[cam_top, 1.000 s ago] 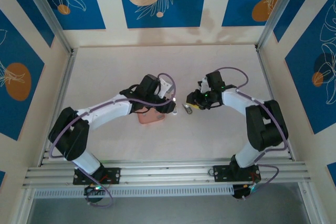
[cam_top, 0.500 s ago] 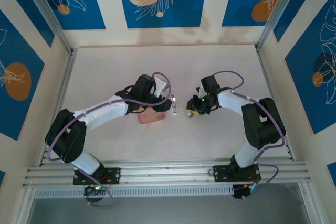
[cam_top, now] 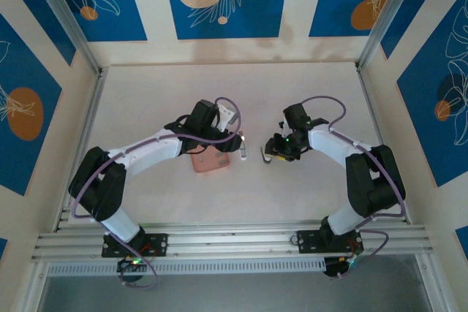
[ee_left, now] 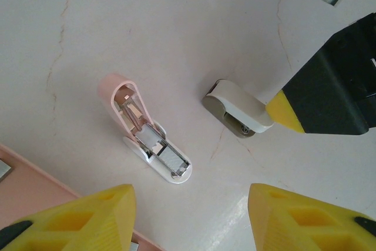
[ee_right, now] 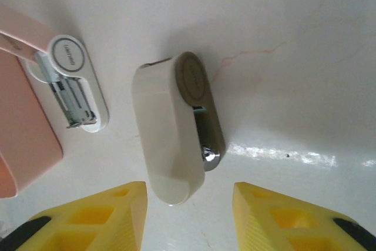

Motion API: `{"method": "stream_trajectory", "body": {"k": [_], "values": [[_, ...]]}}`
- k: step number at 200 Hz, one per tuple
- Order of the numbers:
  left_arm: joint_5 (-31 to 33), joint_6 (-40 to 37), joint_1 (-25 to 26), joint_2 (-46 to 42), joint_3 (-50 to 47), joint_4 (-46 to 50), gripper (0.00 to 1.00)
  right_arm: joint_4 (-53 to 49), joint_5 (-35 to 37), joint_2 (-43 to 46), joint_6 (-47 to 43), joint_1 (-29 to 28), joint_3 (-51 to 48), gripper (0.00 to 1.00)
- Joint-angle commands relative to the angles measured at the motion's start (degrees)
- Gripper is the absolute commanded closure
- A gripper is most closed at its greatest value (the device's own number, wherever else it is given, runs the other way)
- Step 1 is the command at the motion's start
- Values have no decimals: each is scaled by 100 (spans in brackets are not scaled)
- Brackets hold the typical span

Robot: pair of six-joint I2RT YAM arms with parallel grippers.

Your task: Load the staples into the stapler

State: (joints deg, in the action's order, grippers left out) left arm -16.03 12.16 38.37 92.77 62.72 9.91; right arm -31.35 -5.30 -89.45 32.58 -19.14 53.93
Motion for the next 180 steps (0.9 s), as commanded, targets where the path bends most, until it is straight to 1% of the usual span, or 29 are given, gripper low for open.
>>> {"method": "stream_trajectory", "body": {"k": [1, 21, 52, 79, 93, 115, 132, 152, 180], "values": [[-101, 41, -53, 21, 209, 59, 47, -78, -151, 38, -136, -98, 197, 61], [-118, 41, -55, 56, 233, 48, 47, 21, -251, -211, -153, -100, 141, 68], [-137, 44, -83, 167, 297, 58, 47, 93, -157, -593, -173, -83, -102, 73], [-141, 73, -140, 381, 556, 265, 47, 115, -135, -452, -164, -85, -199, 75], [-81, 85, -195, 529, 733, 366, 46, 113, -171, -220, -194, -75, -182, 73], [-127, 85, -338, 815, 1123, 457, 45, 108, -271, 210, -267, -42, -125, 62], [-184, -17, -417, 1161, 1576, 702, 45, 126, -327, 536, -272, 9, -144, 54], [-176, -207, -433, 1604, 2044, 888, 45, 210, -408, 853, -262, 84, -258, 51], [-590, -473, -425, 2257, 2678, 1147, 47, 272, -542, 1142, -215, 251, -489, 50]]}}
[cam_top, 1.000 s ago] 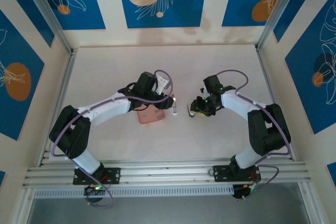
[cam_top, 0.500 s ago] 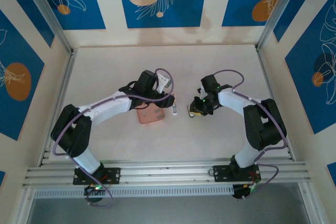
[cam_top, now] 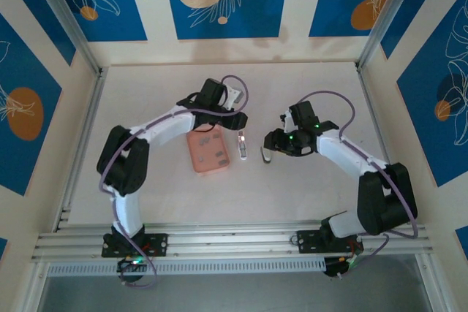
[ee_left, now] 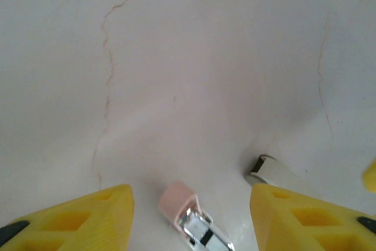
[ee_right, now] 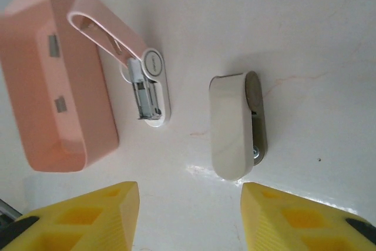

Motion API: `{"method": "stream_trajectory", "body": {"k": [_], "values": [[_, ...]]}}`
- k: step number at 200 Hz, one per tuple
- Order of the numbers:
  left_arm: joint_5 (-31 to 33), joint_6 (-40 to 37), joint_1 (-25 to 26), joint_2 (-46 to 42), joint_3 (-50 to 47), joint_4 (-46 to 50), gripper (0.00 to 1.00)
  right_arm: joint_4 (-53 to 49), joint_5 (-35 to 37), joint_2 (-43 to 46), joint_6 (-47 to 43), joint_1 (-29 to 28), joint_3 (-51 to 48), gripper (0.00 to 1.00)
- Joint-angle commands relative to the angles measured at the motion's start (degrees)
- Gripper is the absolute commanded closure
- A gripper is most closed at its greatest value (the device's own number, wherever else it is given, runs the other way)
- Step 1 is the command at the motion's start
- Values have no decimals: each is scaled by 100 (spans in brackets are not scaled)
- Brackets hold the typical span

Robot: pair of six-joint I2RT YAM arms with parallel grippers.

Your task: Load the staples into the stapler

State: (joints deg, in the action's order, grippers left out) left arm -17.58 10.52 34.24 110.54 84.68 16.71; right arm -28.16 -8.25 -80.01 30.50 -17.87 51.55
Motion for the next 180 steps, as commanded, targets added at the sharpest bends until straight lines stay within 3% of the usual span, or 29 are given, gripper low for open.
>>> {"method": "stream_trajectory", "body": {"k": [1, 48, 88, 139, 180], "values": [[-454, -316, -13, 522, 515, 483, 47, -48, -251, 210, -8, 134, -260, 50], [-749, -788, 53, 1268, 1317, 1339, 48, 20, -298, 984, 99, 361, -778, 48], [-1443, -858, 116, 985, 874, 1128, 51, 4, -508, 1172, 71, 605, -945, 48], [-1647, -1214, 501, 524, 223, 1127, 51, 158, -721, 1121, 144, 617, -1038, 48], [-1392, -1251, 715, 239, -150, 1301, 51, 317, -822, 994, 236, 513, -1004, 48]]}}
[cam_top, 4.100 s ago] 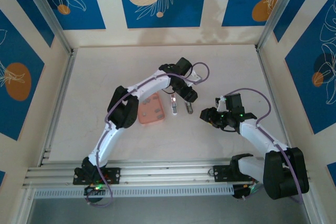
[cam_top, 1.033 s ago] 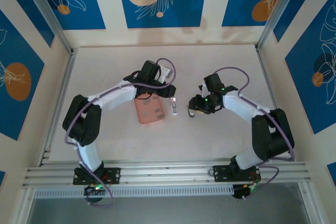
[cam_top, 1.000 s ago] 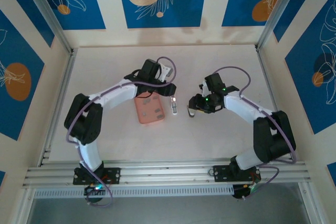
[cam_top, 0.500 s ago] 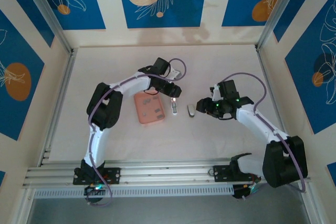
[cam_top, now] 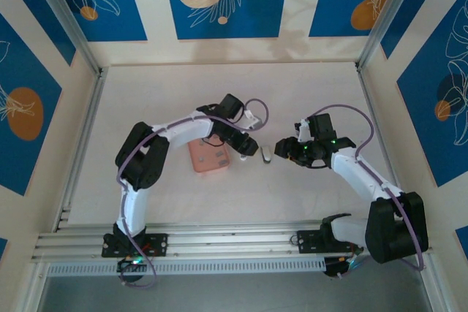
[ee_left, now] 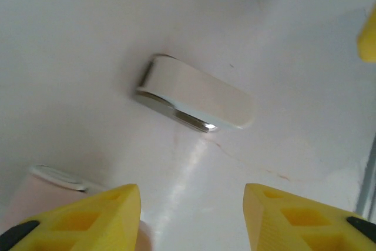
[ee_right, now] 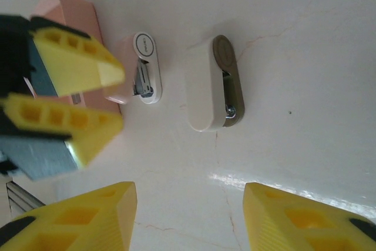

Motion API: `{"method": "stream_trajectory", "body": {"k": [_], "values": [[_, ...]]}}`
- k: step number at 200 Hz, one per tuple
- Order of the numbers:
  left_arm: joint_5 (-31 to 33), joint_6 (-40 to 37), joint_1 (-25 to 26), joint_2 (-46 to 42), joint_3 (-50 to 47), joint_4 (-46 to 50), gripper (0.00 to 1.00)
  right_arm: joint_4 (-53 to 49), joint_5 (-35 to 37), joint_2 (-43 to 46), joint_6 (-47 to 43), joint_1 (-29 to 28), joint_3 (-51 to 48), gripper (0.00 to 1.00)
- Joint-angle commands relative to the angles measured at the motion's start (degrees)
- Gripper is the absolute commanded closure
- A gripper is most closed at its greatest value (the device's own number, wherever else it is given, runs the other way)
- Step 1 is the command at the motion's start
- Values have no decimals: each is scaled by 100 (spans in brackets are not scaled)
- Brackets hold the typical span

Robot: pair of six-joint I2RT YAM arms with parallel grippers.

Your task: Load the staples into the stapler

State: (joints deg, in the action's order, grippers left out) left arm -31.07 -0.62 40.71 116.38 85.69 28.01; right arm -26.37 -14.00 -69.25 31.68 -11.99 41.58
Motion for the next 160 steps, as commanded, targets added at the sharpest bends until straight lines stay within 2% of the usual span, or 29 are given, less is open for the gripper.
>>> {"method": "stream_trajectory", "body": {"k": [1, 35, 63, 94, 120, 160], "values": [[-33, -125, 69, -362, -266, 166, 51, 144, -245, -89, 118, -80, -4, 48], [414, 406, 41, -1082, -966, -493, 50, 312, -245, -417, 174, -483, 314, 49], [1334, 1178, 7, -1965, -1823, -1422, 49, 352, -105, -962, 145, -886, 806, 49], [2082, 1867, -9, -2904, -2903, -2414, 48, 451, -199, -1752, 69, -1147, 1475, 50], [2544, 1990, -71, -3435, -3414, -2493, 47, 341, -125, -2395, -19, -1488, 1986, 56], [2719, 2022, -246, -3936, -3841, -2413, 46, 343, 5, -3169, 28, -1758, 2117, 63]]}}
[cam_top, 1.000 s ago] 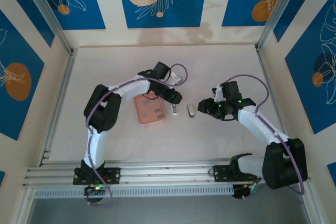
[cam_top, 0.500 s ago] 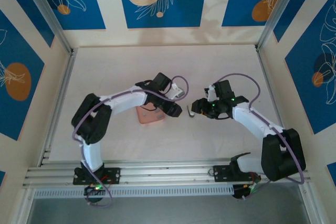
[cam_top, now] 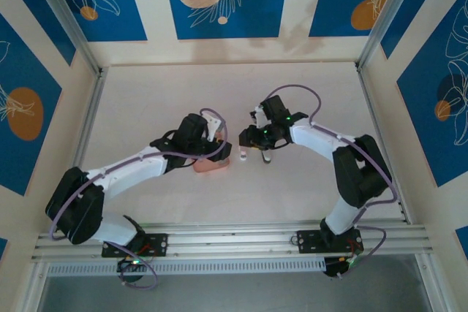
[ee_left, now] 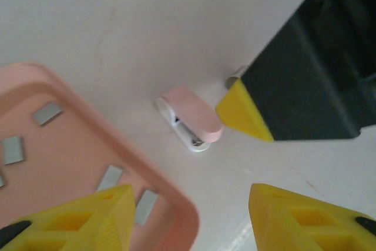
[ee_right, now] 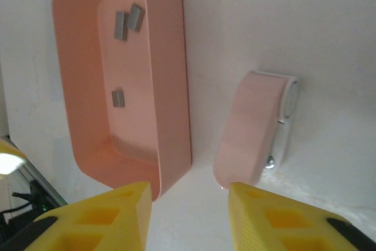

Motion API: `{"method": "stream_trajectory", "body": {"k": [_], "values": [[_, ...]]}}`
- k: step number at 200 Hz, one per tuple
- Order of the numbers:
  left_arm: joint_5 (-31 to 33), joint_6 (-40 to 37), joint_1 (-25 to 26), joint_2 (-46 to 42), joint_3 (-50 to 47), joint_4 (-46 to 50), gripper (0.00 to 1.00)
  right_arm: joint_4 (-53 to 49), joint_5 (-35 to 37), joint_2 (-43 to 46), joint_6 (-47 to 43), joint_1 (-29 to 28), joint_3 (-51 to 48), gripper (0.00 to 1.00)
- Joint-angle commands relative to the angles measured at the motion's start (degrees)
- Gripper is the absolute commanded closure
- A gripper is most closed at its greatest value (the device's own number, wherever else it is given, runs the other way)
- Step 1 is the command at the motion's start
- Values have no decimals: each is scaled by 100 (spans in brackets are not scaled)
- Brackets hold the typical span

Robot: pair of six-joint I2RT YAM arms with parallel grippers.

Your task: Load the staples into the stapler

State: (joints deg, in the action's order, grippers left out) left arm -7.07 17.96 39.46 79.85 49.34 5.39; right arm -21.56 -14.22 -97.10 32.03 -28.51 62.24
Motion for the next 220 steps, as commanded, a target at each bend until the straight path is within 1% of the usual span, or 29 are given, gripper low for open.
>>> {"method": "stream_trajectory", "body": {"k": [1, 23, 35, 57, 69, 85, 107, 117, 119, 120, 121, 123, 135, 153, 166, 186, 190, 206, 208, 212, 220], "values": [[320, 164, -122, -285, -210, -147, 46, -146, 39, -400, -1, -104, 52, 63], [350, 173, -195, -361, -308, -126, 46, -425, 309, -731, 48, -93, 31, 71], [355, 181, -227, -372, -333, -119, 46, -460, 383, -784, 49, -94, -70, 73], [401, 204, -268, -420, -379, -149, 45, -460, 432, -581, 27, -84, -202, 73], [498, 258, -304, -479, -425, -195, 45, -455, 478, -341, -26, -67, -198, 70], [724, 350, -375, -633, -514, -239, 43, -388, 574, 46, -90, -26, -194, 59], [1275, 409, -524, -1046, -751, -282, 40, -156, 647, 632, -190, 225, -310, 37], [1555, 409, -634, -1312, -925, -354, 37, -43, 747, 896, -244, 413, -393, 22], [1600, 406, -651, -1371, -966, -372, 37, -24, 759, 934, -264, 444, -413, 14], [1628, 404, -655, -1404, -986, -376, 36, -6, 774, 963, -266, 466, -418, 8], [1642, 403, -666, -1421, -1004, -392, 36, 3, 790, 990, -271, 485, -429, 3], [1710, 398, -703, -1466, -1051, -416, 35, 25, 802, 1033, -295, 528, -449, 0], [2113, 355, -840, -1855, -1344, -579, 27, 133, 924, 1304, -430, 809, -558, 1], [2887, 138, -1008, -2362, -1829, -889, 13, 325, 1068, 1697, -656, 1281, -755, 1], [3319, -163, -1104, -2664, -2103, -1056, 7, 527, 1213, 1952, -859, 1625, -967, 1], [3976, -826, -1176, -2942, -2491, -1422, 4, 1054, 1490, 2296, -1247, 2107, -1432, 1], [4087, -981, -1178, -2964, -2582, -1549, 0, 1191, 1535, 2352, -1303, 2204, -1561, 1], [4601, -1581, -1228, -2931, -3009, -2268, 0, 1839, 1626, 2492, -1496, 2566, -2025, 1], [4717, -1606, -1236, -2918, -3047, -2412, 0, 1927, 1651, 2500, -1509, 2611, -2078, 1], [4896, -1535, -1256, -2906, -3047, -2397, 0, 2111, 1706, 2503, -1536, 2682, -2197, 1], [4870, -1716, -1375, -2849, -3096, -2638, 0, 2480, 1795, 2475, -1563, 2815, -2413, 1]]}}
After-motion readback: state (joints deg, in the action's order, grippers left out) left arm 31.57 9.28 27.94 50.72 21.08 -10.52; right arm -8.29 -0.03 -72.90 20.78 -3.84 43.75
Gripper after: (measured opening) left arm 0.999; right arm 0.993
